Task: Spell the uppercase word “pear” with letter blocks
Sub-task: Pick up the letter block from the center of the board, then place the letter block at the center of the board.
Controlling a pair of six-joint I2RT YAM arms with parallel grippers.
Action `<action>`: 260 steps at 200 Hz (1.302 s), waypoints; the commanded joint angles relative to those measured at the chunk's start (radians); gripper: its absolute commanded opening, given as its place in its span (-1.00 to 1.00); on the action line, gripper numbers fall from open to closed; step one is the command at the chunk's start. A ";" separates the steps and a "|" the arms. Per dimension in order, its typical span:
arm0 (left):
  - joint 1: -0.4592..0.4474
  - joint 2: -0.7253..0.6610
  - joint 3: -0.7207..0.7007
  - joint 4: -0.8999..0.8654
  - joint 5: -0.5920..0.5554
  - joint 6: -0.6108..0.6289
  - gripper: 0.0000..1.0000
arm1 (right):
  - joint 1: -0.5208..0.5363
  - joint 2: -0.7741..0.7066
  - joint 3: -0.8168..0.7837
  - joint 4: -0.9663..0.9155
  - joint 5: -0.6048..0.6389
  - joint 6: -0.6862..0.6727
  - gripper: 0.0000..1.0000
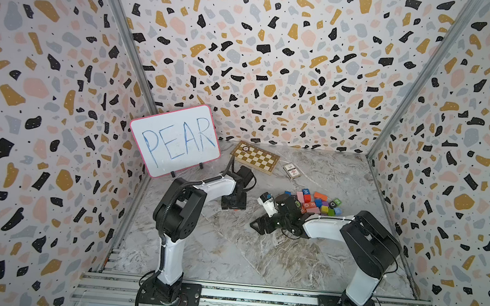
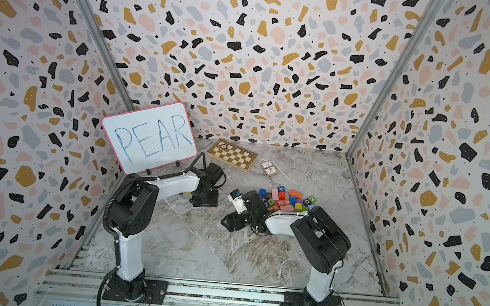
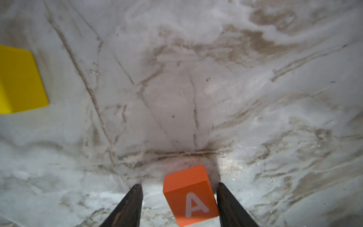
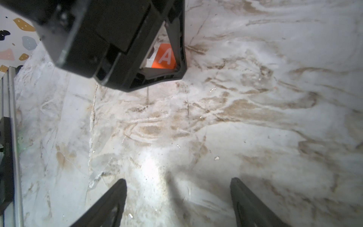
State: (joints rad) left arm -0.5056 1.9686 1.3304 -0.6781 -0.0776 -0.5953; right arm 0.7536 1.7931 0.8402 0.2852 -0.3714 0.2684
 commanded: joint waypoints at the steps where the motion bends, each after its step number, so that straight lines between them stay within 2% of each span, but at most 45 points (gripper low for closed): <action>1: 0.004 0.005 -0.018 -0.051 -0.019 0.003 0.10 | -0.003 -0.007 -0.004 0.005 -0.006 0.007 0.69; 58: 0.003 0.026 0.000 -0.055 -0.019 0.009 -0.24 | -0.003 -0.006 0.002 -0.001 -0.007 0.005 0.70; 118: 0.017 0.039 0.029 -0.058 -0.041 0.025 -0.32 | 0.007 0.007 0.032 -0.015 -0.006 -0.004 0.76; 189: 0.107 0.056 0.104 -0.037 -0.042 0.072 -0.37 | 0.022 0.028 0.059 -0.019 -0.007 -0.001 0.78; 260: 0.133 0.103 0.201 -0.052 -0.076 0.118 -0.38 | 0.033 0.034 0.065 -0.019 -0.008 -0.002 0.81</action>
State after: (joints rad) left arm -0.3805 2.0579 1.4944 -0.7063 -0.1261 -0.5091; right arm 0.7792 1.8198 0.8745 0.2848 -0.3740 0.2680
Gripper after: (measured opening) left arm 0.315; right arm 0.902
